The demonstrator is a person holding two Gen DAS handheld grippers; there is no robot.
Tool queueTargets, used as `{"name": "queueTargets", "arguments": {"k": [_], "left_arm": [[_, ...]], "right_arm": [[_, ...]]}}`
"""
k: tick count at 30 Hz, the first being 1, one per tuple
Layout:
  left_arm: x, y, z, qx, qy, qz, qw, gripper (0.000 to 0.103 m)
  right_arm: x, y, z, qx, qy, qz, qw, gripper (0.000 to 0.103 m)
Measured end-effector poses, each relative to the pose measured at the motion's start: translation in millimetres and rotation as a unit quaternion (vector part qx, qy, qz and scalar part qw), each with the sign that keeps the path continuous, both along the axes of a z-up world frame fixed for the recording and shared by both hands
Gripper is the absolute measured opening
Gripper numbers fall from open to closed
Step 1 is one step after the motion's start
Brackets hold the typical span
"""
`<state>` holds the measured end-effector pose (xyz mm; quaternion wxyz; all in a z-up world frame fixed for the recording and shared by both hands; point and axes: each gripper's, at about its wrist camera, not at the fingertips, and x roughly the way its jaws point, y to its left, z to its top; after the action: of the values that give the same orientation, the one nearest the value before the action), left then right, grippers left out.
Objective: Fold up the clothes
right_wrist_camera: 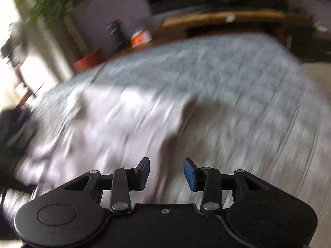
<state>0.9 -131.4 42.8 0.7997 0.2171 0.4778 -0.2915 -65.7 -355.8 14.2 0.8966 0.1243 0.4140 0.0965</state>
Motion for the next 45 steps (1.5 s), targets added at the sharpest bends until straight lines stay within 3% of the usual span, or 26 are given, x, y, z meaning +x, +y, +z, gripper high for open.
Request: {"name": "queueTargets", "arguments": {"k": [3,12,14,15,16,24,28,30,31,33,37,41,43,45], "left_arm": [[-3,-3,0,0.003,-0.002,-0.008,1.0,0.071],[-4,-9,-8,0.014,-0.001,-0.021,0.9997,0.073],[-5,-9,-8,0.016,-0.003,-0.023,0.9996,0.073],[-5,-9,-8,0.017,-0.004,-0.025,0.9996,0.073],[-5,-10,-7,0.018,-0.004,-0.026,0.9995,0.073],[-12,-10,-5,0.034,-0.004,-0.069,0.997,0.073],[-16,-4,-6,0.036,-0.003,-0.072,0.9967,0.077],[-15,0,-7,0.035,-0.002,-0.065,0.9973,0.077],[-14,3,-7,0.034,-0.001,-0.058,0.9977,0.077],[-10,9,-6,0.029,0.005,-0.043,0.9986,0.077],[-6,18,-5,0.027,0.012,-0.016,0.9994,0.077],[-6,22,-4,0.03,0.016,-0.002,0.9994,0.077],[-7,23,-4,0.032,0.014,0.002,0.9994,0.078],[-8,24,-4,0.032,0.016,0.007,0.9993,0.078]], "right_arm": [[-34,14,-5,0.0,-0.029,0.019,0.999,0.036],[-35,24,-8,-0.011,-0.04,0.047,0.998,0.038],[-35,25,-7,-0.007,-0.032,0.052,0.998,0.037],[-36,25,-6,-0.004,-0.028,0.051,0.998,0.03],[-38,25,-4,0.0,-0.024,0.05,0.998,0.018],[-49,25,7,0.03,0.008,0.045,0.999,0.017],[-54,24,7,0.004,0.027,0.048,0.998,0.017],[-53,24,-1,-0.021,0.062,0.047,0.997,0.019],[-53,26,-4,-0.033,0.074,0.05,0.996,0.025],[-55,27,-2,-0.03,0.079,0.048,0.995,0.026],[-60,25,12,-0.04,0.065,0.018,0.997,0.032],[-61,26,34,-0.044,0.011,-0.033,0.998,0.04],[-52,38,33,-0.074,0.012,-0.019,0.997,0.043],[-38,54,24,-0.119,0.035,0.008,0.992,0.054]]}}
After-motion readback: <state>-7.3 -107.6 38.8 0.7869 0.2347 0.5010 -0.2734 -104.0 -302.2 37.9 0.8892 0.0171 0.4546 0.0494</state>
